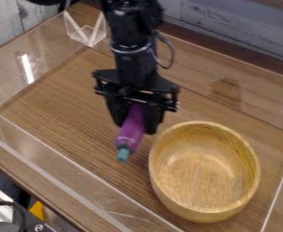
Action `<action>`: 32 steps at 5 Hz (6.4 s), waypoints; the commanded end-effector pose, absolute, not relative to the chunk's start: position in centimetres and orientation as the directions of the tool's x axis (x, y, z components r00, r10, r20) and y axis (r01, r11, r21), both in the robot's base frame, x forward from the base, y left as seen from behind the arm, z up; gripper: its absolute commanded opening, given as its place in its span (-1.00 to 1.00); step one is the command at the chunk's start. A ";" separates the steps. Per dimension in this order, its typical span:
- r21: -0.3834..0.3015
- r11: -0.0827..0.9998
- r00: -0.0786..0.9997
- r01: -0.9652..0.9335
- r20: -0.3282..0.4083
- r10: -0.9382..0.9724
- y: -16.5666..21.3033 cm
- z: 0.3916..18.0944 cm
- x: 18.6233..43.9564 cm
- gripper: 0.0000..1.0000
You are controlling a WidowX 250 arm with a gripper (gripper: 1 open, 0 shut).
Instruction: Put the purple eggplant in the brown bowl
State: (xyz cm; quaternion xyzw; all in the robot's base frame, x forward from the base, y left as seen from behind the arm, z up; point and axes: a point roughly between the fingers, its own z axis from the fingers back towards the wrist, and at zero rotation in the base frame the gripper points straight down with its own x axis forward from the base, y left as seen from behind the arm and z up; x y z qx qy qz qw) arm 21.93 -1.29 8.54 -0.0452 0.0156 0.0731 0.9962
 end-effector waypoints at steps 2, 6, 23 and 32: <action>-0.111 0.989 0.995 -0.093 0.031 0.097 -7.7 9.9 23.0 -1.00; -0.105 0.994 0.998 -0.021 0.049 0.026 -10.8 8.2 23.4 1.00; -0.051 0.994 0.989 -0.100 0.101 0.105 -7.4 12.2 26.1 -1.00; -0.005 0.995 0.993 -0.097 0.069 0.097 -7.1 8.6 25.2 -1.00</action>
